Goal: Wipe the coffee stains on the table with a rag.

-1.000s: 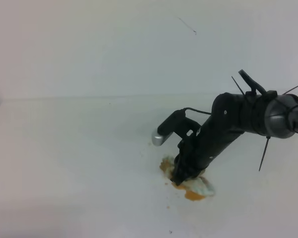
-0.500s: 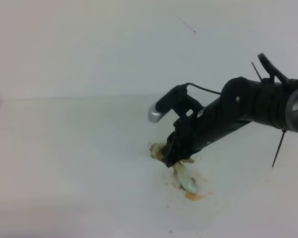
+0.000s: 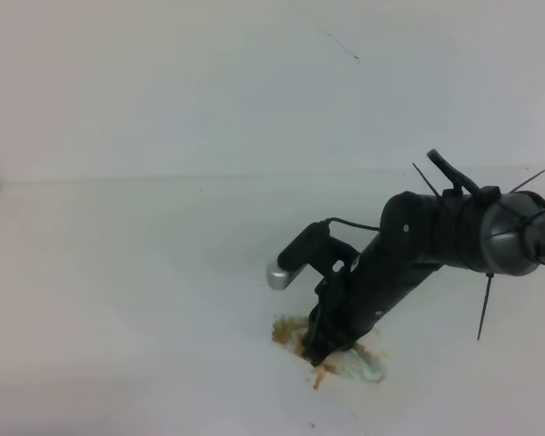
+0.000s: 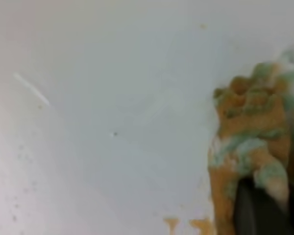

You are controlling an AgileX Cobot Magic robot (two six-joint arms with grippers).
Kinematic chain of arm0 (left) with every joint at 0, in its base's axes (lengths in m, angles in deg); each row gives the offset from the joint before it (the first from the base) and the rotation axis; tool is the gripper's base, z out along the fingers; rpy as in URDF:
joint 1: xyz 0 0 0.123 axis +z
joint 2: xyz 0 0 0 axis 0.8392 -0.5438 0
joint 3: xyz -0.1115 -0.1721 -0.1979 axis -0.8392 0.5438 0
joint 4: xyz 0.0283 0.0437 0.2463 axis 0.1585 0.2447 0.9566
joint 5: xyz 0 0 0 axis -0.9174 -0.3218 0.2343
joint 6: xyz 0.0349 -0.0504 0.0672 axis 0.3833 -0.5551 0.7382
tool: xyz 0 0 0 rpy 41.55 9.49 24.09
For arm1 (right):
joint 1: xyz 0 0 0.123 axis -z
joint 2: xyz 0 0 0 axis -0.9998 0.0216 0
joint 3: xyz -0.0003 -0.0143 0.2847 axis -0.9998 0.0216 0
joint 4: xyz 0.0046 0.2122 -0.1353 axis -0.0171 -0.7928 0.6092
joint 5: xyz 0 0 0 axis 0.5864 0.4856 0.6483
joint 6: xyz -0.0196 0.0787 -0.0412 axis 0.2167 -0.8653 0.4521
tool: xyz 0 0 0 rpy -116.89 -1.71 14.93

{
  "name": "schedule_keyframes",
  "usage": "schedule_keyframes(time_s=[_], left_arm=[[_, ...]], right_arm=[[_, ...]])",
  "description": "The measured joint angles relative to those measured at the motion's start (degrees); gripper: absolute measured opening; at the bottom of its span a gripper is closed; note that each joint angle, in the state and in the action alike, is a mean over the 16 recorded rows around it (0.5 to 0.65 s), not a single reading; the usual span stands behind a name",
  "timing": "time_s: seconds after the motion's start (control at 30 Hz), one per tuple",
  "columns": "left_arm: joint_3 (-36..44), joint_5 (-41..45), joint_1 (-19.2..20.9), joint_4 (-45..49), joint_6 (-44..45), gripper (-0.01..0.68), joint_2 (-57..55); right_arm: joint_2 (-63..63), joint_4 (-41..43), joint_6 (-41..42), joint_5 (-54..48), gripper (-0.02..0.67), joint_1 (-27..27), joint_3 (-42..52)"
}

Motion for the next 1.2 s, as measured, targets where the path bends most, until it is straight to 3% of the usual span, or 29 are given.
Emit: schedule_keyframes(time_s=[0.4, 0.7, 1.2], left_arm=[[-0.27, 0.11, -0.01, 0.00, 0.00, 0.000, -0.28], [-0.27, 0.11, -0.02, 0.00, 0.00, 0.000, -0.66], [0.00, 0.00, -0.03, 0.00, 0.00, 0.001, -0.85]], right_arm=[[-3.27, 0.65, -2.17, 7.19, 0.035, 5.70, 10.07], [-4.65, -2.12, -0.94, 9.48, 0.035, 9.70, 12.17], [-4.51, -15.76, 8.91, 4.64, 0.034, 0.81, 12.42]])
